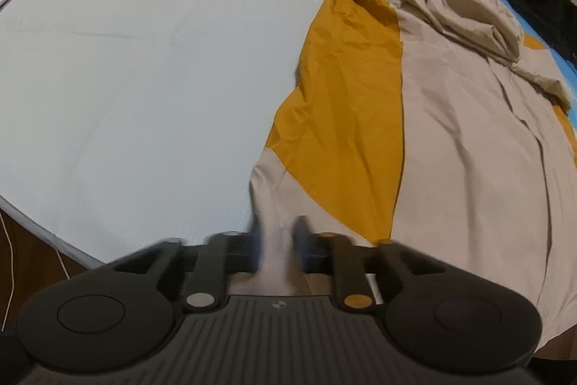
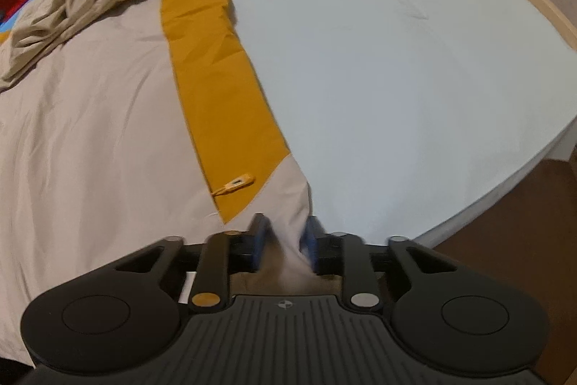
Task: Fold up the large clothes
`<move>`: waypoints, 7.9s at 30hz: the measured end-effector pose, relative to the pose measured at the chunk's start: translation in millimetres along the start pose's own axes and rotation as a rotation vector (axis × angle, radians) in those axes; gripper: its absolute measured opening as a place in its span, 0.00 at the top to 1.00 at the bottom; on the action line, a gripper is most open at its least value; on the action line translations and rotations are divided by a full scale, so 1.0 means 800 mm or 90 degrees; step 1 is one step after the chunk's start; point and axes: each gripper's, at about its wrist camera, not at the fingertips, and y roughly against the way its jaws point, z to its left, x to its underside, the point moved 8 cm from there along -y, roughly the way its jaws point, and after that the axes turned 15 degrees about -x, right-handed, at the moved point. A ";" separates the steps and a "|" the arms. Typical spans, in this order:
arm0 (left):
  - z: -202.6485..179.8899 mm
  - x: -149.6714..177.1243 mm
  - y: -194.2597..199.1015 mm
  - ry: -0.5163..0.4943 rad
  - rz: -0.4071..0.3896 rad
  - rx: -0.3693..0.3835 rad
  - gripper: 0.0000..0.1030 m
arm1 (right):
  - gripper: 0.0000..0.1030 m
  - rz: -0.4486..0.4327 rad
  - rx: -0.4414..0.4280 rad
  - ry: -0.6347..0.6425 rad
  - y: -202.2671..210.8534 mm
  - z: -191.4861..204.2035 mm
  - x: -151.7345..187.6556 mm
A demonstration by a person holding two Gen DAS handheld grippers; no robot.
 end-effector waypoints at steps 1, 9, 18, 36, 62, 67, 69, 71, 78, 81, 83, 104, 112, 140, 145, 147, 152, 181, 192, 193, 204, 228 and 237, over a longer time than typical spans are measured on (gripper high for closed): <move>0.001 -0.002 0.003 0.001 -0.007 0.005 0.96 | 0.96 -0.004 -0.011 0.003 0.003 0.004 -0.001; -0.005 -0.023 0.061 -0.001 -0.100 0.046 0.98 | 0.99 -0.124 -0.127 0.015 0.077 0.040 -0.030; 0.008 -0.068 0.209 0.011 -0.268 0.152 0.99 | 0.99 -0.269 -0.280 0.001 0.211 0.069 -0.075; 0.019 -0.189 0.207 0.120 -0.251 0.183 0.98 | 1.00 -0.396 -0.294 -0.067 0.242 0.031 -0.189; -0.011 -0.192 0.058 0.067 -0.122 0.068 0.54 | 0.60 -0.215 -0.123 0.004 0.032 0.049 -0.181; -0.006 -0.189 0.017 0.055 -0.078 0.078 0.46 | 0.49 -0.176 -0.126 0.006 -0.002 0.050 -0.180; -0.006 -0.192 0.005 0.065 -0.063 0.083 0.39 | 0.48 -0.158 -0.118 0.011 -0.018 0.047 -0.180; -0.009 -0.196 -0.007 0.073 -0.049 0.089 0.38 | 0.48 -0.141 -0.089 0.023 -0.033 0.042 -0.183; -0.039 -0.211 -0.034 0.058 -0.032 0.105 0.38 | 0.46 -0.142 -0.051 -0.007 -0.059 0.009 -0.205; -0.049 -0.214 -0.046 0.050 -0.023 0.103 0.38 | 0.46 -0.127 -0.070 0.000 -0.072 0.009 -0.209; -0.055 -0.217 -0.053 0.039 -0.022 0.101 0.38 | 0.47 -0.122 -0.069 0.009 -0.079 0.009 -0.212; -0.090 -0.222 -0.060 -0.026 -0.042 0.095 0.91 | 0.98 -0.169 -0.106 0.065 -0.064 0.033 -0.230; -0.070 -0.266 0.013 0.023 -0.215 0.114 0.99 | 0.99 -0.338 -0.148 0.057 0.012 0.053 -0.264; -0.081 -0.261 -0.135 0.051 0.030 0.249 0.26 | 0.47 -0.065 -0.158 -0.070 -0.132 0.005 -0.259; -0.106 -0.258 -0.143 0.089 0.037 0.301 0.48 | 0.48 -0.032 -0.181 -0.031 -0.132 0.019 -0.237; -0.119 -0.259 -0.142 0.069 0.022 0.294 0.69 | 0.56 -0.033 -0.180 -0.024 -0.133 0.024 -0.234; -0.114 -0.269 -0.117 0.067 -0.015 0.315 0.93 | 0.82 -0.052 -0.177 -0.022 -0.128 0.028 -0.234; 0.009 -0.196 -0.105 0.120 0.153 0.214 0.18 | 0.50 0.009 -0.128 -0.088 -0.094 0.059 -0.172; 0.022 -0.158 -0.101 0.330 0.245 0.251 0.18 | 0.81 0.051 -0.126 -0.109 -0.082 0.054 -0.137; 0.016 -0.160 -0.103 0.346 0.234 0.257 0.18 | 0.87 0.045 -0.130 -0.109 -0.079 0.056 -0.138; -0.020 -0.184 -0.075 0.404 0.119 0.244 0.90 | 0.93 0.009 -0.125 -0.138 -0.066 0.054 -0.147; -0.026 -0.173 0.009 0.265 0.072 0.124 0.89 | 0.79 -0.082 -0.320 0.251 -0.049 0.349 -0.137; -0.043 -0.186 0.032 0.221 0.021 0.107 0.89 | 0.82 0.102 -0.183 0.280 -0.173 0.355 -0.113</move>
